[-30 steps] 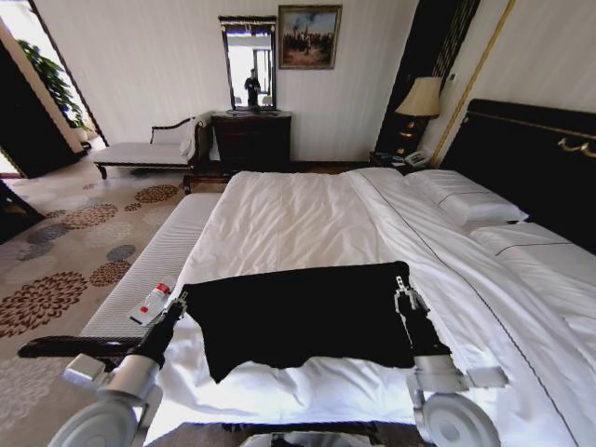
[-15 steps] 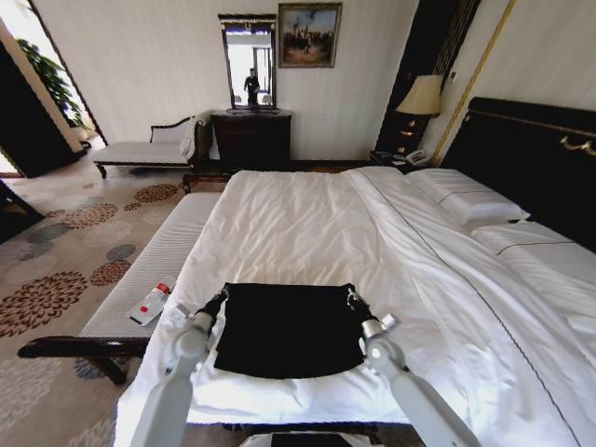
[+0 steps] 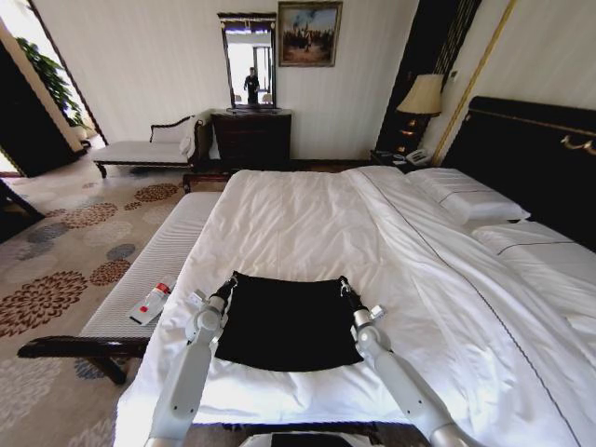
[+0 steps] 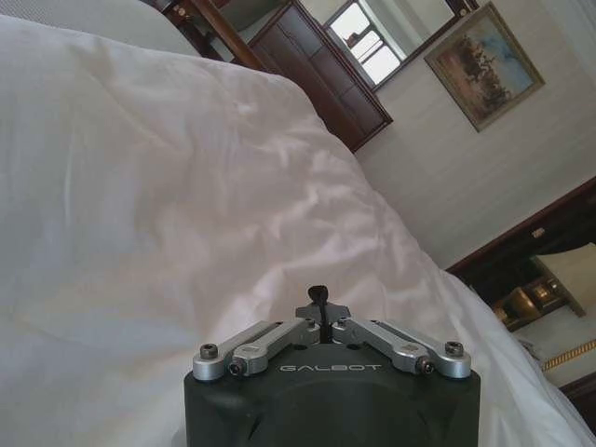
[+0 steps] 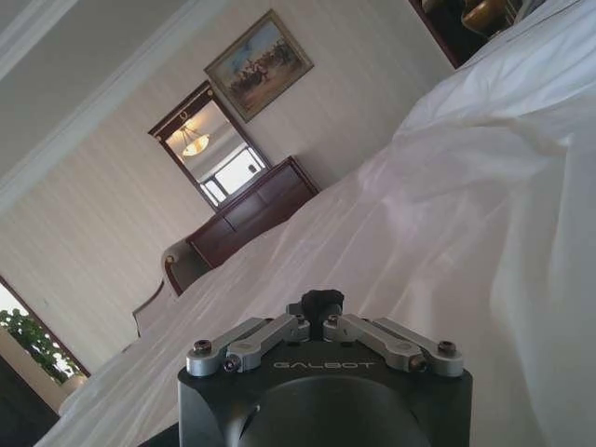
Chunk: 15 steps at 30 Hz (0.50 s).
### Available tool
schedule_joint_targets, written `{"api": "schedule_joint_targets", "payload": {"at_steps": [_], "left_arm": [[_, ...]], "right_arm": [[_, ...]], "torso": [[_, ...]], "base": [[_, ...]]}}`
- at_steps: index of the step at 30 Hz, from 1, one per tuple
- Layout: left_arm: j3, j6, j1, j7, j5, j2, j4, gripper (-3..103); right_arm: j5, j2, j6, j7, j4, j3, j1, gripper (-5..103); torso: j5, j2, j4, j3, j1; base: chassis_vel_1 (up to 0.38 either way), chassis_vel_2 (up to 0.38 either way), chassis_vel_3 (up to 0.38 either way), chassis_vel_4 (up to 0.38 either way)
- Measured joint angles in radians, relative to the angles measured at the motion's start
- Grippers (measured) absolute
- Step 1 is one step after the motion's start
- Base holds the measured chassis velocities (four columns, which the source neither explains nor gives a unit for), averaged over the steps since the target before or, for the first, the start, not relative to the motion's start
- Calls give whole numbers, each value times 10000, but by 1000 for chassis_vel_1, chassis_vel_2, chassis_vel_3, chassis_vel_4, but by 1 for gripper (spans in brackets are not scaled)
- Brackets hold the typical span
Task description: Fold the clothes on the bed.
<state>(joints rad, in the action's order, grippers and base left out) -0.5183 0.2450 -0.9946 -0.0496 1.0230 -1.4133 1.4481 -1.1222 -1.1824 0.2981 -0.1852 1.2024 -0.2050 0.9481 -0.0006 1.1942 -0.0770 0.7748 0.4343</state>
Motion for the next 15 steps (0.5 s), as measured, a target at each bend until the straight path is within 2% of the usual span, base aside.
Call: {"api": "schedule_joint_targets", "payload": {"at_steps": [6,15], "left_arm": [[-179,-4,-346,87,568,126,614,1],[-489,70,-1913,601,833,538,1856,1]], "right_arm": [[-673,256,302,-746,884,-256,469,1],[-653,794,568,-855,2063,-442,1756,1]], "torso": [[-1,1,0,-1,-1],[-3,3,1,-2,-3]], "base": [[0,0,0,0],[0,0,0,0]]}}
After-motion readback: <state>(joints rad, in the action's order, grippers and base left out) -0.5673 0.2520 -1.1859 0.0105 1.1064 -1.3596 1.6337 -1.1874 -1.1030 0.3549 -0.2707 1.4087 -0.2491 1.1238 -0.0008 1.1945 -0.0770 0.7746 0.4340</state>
